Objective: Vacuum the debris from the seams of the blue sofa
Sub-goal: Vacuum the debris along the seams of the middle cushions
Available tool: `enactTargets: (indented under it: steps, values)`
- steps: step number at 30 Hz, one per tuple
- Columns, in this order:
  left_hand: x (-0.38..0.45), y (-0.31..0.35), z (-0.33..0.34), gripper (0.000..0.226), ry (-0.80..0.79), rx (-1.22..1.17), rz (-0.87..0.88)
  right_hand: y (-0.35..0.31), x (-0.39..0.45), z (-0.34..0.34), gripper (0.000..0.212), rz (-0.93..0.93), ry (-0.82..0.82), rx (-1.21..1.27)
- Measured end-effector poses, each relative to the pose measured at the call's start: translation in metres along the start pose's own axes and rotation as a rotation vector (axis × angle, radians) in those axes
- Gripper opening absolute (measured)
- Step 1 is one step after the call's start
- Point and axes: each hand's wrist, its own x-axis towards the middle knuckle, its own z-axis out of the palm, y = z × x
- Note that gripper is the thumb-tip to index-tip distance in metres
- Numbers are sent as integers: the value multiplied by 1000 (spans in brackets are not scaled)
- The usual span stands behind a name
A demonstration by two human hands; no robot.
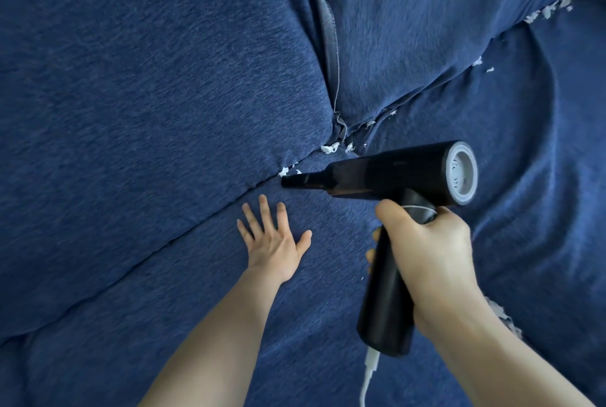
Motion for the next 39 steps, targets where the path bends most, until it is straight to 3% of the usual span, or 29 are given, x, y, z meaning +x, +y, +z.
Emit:
enactTargets:
  steps: [8,16,31,39]
  values:
    - [-12,-6,5,89,8,50,18,-11,-2,-8,16,-87,23,-52]
    - [-13,-6,5,90,9,56,21,-6,11,12,14,-47,12,2]
    - [-10,-4,4,92,-40,68,-3,-11,19,-15,13,-78,-10,-66]
    - [-8,-3,3,90,-87,86,-29,-18,39,-15,25,-54,-15,6]
